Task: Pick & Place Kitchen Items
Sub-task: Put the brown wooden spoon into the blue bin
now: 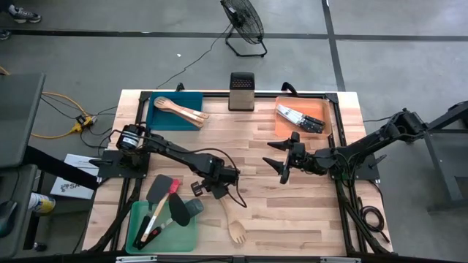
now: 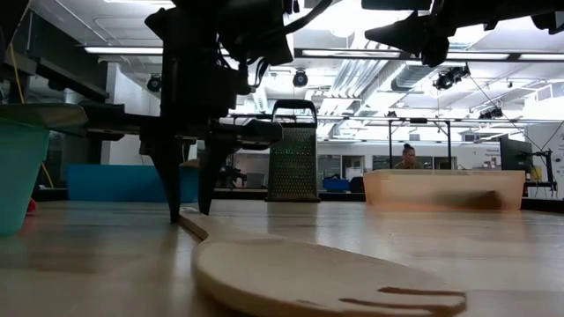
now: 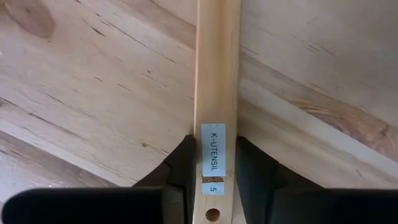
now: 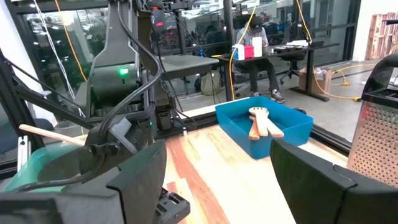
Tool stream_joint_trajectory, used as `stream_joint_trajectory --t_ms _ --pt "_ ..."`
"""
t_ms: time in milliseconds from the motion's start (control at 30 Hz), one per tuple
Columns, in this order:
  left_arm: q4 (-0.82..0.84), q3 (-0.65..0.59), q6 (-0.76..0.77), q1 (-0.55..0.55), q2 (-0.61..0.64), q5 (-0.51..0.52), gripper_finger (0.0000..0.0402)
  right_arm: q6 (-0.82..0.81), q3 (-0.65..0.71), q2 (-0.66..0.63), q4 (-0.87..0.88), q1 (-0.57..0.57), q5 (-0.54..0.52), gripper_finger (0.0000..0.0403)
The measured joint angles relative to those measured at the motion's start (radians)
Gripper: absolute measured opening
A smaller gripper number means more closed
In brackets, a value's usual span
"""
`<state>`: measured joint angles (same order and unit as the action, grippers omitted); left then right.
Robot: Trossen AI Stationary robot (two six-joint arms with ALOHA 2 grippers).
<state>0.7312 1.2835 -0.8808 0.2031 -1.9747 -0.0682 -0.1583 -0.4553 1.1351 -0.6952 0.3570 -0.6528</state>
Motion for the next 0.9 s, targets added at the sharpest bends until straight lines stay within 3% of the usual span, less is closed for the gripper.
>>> stream_joint_trajectory --t_ms 200,300,567,900 --pt "0.009 0.005 0.053 0.001 0.045 0.017 0.0077 -0.003 0.0 0.0 0.0 0.018 -0.002 0.0279" --pt "0.039 0.009 0.056 0.0 0.075 0.074 0.0077 0.002 0.0 0.0 0.003 0.028 -0.003 0.0279" --pt "0.182 0.062 0.08 0.0 0.154 0.253 0.0077 -0.001 0.0 0.0 0.004 0.03 -0.003 0.0279" --pt "0.334 0.221 0.135 0.0 0.197 0.54 0.0077 -0.017 0.0 0.016 0.003 0.042 0.032 0.0279"
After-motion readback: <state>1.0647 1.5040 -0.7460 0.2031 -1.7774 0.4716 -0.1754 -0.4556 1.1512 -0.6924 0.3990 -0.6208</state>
